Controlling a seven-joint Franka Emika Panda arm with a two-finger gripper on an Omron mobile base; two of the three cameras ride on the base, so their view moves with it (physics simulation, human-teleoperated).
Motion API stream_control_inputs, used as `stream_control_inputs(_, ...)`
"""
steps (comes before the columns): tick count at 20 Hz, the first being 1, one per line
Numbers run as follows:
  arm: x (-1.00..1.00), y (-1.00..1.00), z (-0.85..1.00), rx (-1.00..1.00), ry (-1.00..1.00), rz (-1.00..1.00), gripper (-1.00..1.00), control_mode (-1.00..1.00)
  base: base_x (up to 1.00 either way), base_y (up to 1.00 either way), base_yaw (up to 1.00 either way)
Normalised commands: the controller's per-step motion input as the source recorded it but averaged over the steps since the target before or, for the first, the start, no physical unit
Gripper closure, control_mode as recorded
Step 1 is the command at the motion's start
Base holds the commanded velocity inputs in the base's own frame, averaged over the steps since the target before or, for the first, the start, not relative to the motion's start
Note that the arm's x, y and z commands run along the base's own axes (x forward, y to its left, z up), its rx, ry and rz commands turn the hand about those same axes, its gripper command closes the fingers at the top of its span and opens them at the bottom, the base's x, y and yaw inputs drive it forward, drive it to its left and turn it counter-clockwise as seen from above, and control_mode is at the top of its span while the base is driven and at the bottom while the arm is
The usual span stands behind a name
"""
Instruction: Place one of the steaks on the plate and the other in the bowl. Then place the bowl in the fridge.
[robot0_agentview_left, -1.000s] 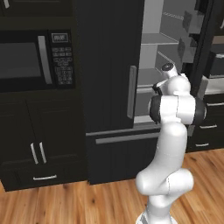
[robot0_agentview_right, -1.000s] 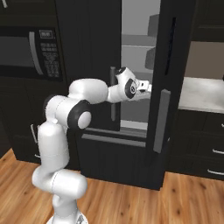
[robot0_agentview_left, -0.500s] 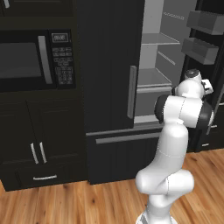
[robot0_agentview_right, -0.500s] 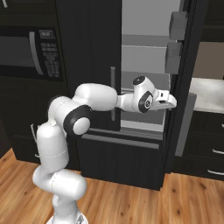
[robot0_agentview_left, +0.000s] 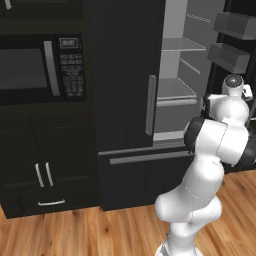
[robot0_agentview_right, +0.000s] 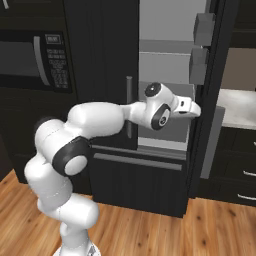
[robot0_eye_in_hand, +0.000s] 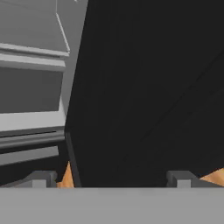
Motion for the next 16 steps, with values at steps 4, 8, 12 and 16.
stream_control_inputs(4, -0.32, 0.82, 0.94, 0.01, -0.08, 0.02, -1.0, -1.0, 0.0, 0.0, 0.0)
stream_control_inputs(8, -0.35, 1.0, 0.61, 0.0, 0.0, 0.0, -1.0, -1.0, 0.0, 0.0, 0.0)
stream_control_inputs(12, -0.4, 1.0, 0.2, 0.0, -0.02, 0.0, -1.0, -1.0, 0.0, 0.0, 0.0)
stream_control_inputs(16, -0.28, 1.0, 0.02, 0.06, -0.07, 0.0, -1.0, -1.0, 0.0, 0.0, 0.0)
